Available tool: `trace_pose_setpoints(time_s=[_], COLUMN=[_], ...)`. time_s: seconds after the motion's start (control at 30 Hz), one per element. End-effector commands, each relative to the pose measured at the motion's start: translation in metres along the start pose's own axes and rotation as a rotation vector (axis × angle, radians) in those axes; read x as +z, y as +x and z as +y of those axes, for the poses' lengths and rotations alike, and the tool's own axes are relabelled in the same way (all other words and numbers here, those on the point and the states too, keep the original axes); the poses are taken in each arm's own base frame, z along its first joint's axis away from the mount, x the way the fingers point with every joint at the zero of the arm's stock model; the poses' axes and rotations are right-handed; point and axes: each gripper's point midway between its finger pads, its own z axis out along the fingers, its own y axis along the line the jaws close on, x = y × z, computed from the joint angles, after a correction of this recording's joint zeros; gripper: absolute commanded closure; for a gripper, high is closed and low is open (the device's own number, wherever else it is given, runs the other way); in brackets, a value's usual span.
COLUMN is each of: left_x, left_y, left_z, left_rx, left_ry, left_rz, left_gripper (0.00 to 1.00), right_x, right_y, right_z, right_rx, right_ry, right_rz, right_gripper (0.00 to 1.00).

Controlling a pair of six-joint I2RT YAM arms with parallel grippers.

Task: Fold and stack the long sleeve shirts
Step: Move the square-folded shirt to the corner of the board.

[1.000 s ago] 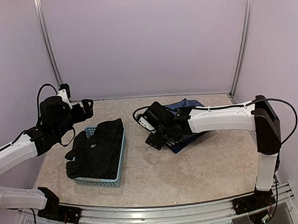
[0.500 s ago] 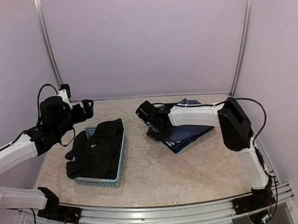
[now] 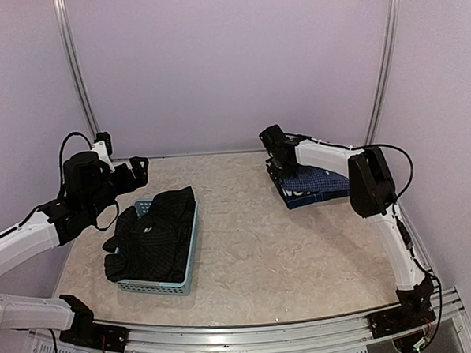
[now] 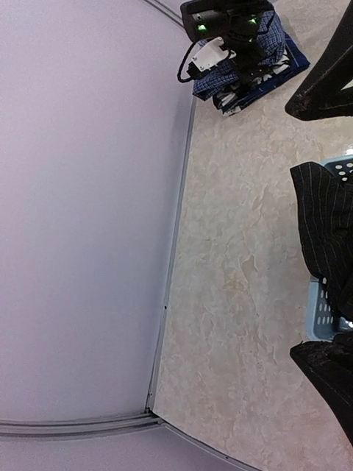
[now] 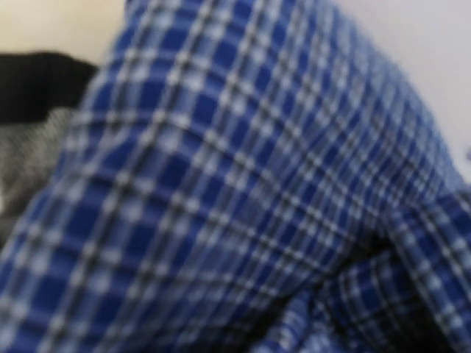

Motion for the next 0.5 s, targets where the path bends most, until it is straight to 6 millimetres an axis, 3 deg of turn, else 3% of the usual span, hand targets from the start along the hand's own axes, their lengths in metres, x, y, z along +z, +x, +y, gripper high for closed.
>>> trace_pose_setpoints(time_s=[0.0,0.1,0.17,0.23,0.47], left_x=[-0.001,0.000,0.003,0.005,0.012], left_y=[-0.012,-0.010,-0.007,-0.005,0.006], left_z=[-0.010,-0.008,-0.008,-0.009,-0.013], left_rx=[-0.013,-0.010,-0.008,-0.008,-0.002], left_ry=[0.031,0.023,0.017,0.019,0.029], left_rz=[-0.014,-0.009,0.002,0.011,0.051], left_gripper=[0.01,0.01,0.01,0.01,0.01], right_x=[0.017,0.001,-0.028,-0.051,-0.103], right_y=[-0.013,-0.024,-0.042,-0.046,-0.034], right_z=[-0.033,-0.023,-0.022,-0.014,-0.009], right_rx=[0.098,0.128,0.162,0.175,0.236], right_ry=[0.005,-0.113,-0.199,-0.276,-0.467], right_rz=[-0.030,-0.096,-0.198,-0.262,-0.355], right_gripper=[0.01,0.01,0.01,0.01,0.00])
